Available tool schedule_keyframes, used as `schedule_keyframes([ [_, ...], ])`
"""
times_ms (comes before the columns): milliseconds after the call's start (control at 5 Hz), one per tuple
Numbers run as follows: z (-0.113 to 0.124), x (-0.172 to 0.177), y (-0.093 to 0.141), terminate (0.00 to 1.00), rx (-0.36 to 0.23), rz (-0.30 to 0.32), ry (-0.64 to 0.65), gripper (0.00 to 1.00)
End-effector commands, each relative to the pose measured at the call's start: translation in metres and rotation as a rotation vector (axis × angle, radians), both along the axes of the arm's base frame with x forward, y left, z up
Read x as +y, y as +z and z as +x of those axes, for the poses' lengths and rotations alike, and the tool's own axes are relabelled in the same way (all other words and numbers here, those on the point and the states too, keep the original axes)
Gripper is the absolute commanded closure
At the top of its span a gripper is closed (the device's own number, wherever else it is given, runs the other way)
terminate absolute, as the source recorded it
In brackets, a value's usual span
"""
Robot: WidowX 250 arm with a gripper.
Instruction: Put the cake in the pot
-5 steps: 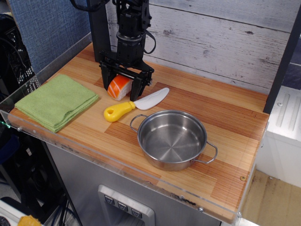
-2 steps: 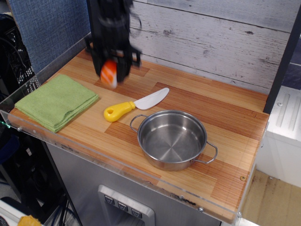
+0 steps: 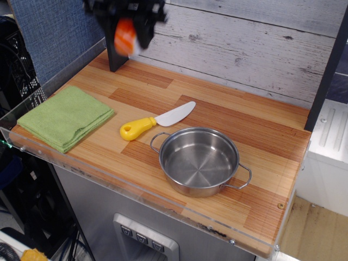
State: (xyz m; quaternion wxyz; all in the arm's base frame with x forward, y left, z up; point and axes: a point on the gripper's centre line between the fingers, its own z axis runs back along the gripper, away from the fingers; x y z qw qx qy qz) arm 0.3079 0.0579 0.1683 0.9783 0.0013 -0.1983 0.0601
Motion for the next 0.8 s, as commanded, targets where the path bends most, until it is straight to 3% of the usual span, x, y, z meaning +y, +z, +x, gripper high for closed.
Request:
schedule_keyframes([
  [0, -0.05, -0.071, -0.021, 0.0, 0.117, -0.014, -0.259, 1.0],
  [400, -0.056, -0.069, -0.072, 0.0, 0.277, 0.006, -0.245, 1.0],
  [600, -0.053, -0.06, -0.086, 0.0, 0.307, 0.018, -0.204, 1.0],
])
